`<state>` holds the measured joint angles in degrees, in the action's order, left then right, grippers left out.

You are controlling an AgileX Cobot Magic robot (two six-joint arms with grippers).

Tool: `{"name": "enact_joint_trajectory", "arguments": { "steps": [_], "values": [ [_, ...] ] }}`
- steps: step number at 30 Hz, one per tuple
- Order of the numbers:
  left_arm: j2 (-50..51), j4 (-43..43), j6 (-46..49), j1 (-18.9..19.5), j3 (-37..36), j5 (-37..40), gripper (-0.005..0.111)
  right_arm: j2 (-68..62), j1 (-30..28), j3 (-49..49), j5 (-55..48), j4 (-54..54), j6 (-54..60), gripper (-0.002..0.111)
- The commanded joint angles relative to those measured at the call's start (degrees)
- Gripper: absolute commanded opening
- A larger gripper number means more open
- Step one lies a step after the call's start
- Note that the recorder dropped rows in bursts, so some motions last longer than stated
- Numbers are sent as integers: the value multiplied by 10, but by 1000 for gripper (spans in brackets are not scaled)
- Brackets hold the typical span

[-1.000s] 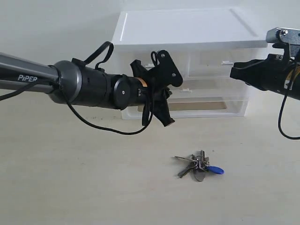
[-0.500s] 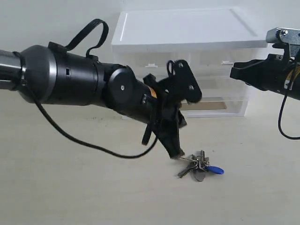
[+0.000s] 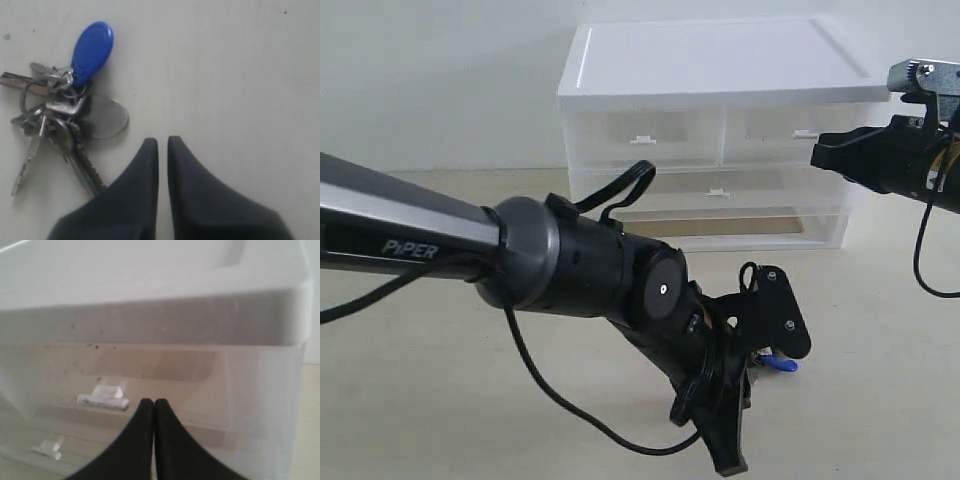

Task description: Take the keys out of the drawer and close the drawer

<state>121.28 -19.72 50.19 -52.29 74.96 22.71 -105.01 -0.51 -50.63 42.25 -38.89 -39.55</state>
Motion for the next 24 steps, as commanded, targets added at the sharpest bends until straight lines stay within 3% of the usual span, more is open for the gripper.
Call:
{"name": "enact_joint_trajectory", "arguments": {
  "steps": [1, 14, 20, 24],
  "values": [
    [25, -8, -5, 0, 32, -3, 4, -4, -3, -13, -9, 37, 5, 0],
    [77, -1, -5, 66, 111, -1, 4, -4, -3, -13, -9, 37, 5, 0],
    [77, 0, -6, 72, 128, -27, 4, -4, -3, -13, -9, 37, 5, 0],
    [67, -11, -12, 68, 128, 16, 4, -4, -3, -13, -9, 37, 6, 0]
  ]
}}
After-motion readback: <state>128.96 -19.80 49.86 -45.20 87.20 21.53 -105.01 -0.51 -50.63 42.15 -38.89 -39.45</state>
